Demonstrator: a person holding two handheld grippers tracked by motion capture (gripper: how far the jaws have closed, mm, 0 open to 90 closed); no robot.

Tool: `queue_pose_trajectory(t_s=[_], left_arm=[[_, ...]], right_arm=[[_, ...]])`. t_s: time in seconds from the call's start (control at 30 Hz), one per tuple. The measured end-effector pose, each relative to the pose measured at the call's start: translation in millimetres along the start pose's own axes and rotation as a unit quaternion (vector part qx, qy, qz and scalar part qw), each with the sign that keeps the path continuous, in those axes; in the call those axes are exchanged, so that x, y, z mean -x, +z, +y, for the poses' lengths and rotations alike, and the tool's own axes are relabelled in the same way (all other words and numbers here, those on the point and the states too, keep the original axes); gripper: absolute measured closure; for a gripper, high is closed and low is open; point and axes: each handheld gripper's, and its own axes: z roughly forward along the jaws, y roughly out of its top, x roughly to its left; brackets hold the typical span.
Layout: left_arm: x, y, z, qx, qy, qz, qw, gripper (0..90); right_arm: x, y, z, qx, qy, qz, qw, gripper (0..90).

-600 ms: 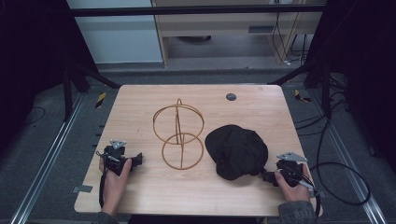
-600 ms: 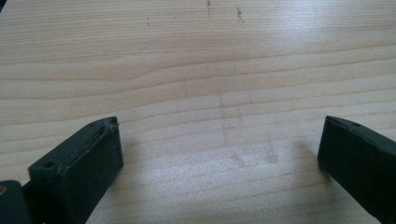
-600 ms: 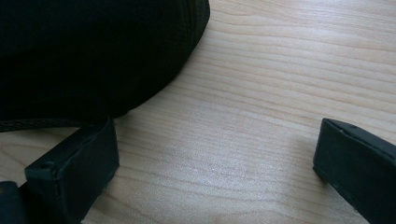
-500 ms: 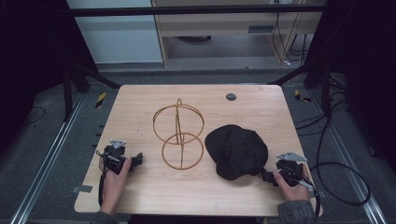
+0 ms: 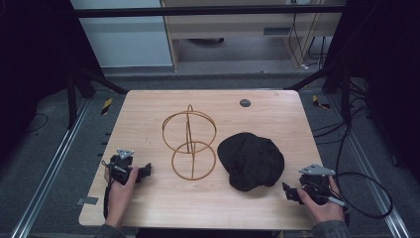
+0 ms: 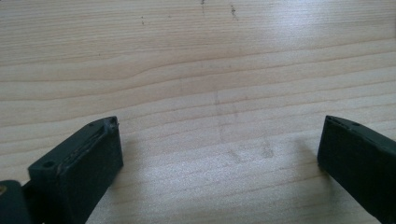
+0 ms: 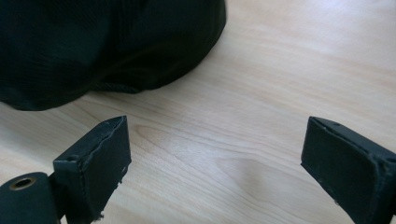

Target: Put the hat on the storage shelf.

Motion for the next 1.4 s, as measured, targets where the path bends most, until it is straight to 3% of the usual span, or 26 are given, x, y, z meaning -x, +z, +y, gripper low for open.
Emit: queue_pose_trajectory(t_s=[0.03,0.2,0.23,0.27,0.3,0.4,0.43,0.67,0.77,0.8,0.97,1.03,1.13,1.23,1.27,1.3,1.33,1.4], left_arm=[[0.1,0.0,0.0,0.0,0.0,0.0,1.0,0.0],[0.2,-0.3,-0.3,0.0,0.0,0.0,1.0,0.0],[0.2,-0.3,-0.3,0.0,0.0,0.0,1.0,0.0],[0.2,-0.3,-0.3,0.0,0.0,0.0,1.0,0.0],[0.2,-0.3,-0.3,0.0,0.0,-0.001,1.0,0.0],[0.2,-0.3,-0.3,0.0,0.0,-0.001,1.0,0.0],[0.2,-0.3,-0.3,0.0,0.0,0.0,1.0,0.0],[0.2,-0.3,-0.3,0.001,0.0,0.0,1.0,0.0],[0.2,-0.3,-0.3,0.001,0.0,0.0,1.0,0.0],[0.2,-0.3,-0.3,0.001,0.0,0.0,1.0,0.0],[0.2,-0.3,-0.3,0.0,0.0,0.0,1.0,0.0],[0.3,-0.3,-0.3,0.0,0.001,0.0,1.0,0.0],[0.2,-0.3,-0.3,0.0,0.001,0.0,1.0,0.0],[0.3,-0.3,-0.3,0.0,0.001,0.0,1.0,0.0],[0.3,-0.3,-0.3,0.0,0.001,0.0,1.0,0.0],[0.3,-0.3,-0.3,0.0,0.001,0.0,1.0,0.0],[0.3,-0.3,-0.3,0.0,0.001,0.0,1.0,0.0],[0.4,-0.3,-0.3,0.0,0.001,0.0,1.0,0.0]], right_arm=[[0.9,-14.5,5.7,0.01,-0.001,-0.001,1.0,8.5],[-2.0,-35.0,23.6,0.022,-0.009,0.005,0.9997,10.5],[-7.0,-42.7,37.5,0.026,-0.02,0.019,0.9993,10.9],[-7.0,-42.7,37.5,0.026,-0.02,0.019,0.9993,10.9],[-13.4,-46.7,50.7,0.018,-0.025,0.037,0.9988,10.6],[-18.9,-47.4,62.3,0.009,-0.029,0.053,0.9981,9.9],[-23.9,-46.2,76.6,0.004,-0.033,0.073,0.9968,8.6],[-35.2,-36.6,107.5,-0.003,-0.041,0.094,0.9948,7.6],[-38.9,-26.5,118.2,-0.007,-0.035,0.103,0.9941,7.4],[-42.9,-15.7,123.7,-0.016,-0.037,0.108,0.9934,7.0],[-48.5,0.9,131.5,-0.029,-0.034,0.105,0.9935,6.6],[-50.4,14.1,132.7,-0.05,-0.029,0.095,0.9938,6.9],[-50.7,20.6,130.0,-0.062,-0.03,0.093,0.9933,10.3],[-48.2,25.0,124.1,-0.079,-0.026,0.104,0.9911,23.1],[-48.2,25.0,124.1,-0.079,-0.026,0.104,0.9911,23.1],[-45.9,26.0,123.1,-0.081,-0.024,0.116,0.9896,34.7],[-45.9,26.0,123.1,-0.081,-0.024,0.116,0.9896,34.7],[-45.3,26.4,122.7,-0.081,-0.031,0.129,0.9878,47.4]])
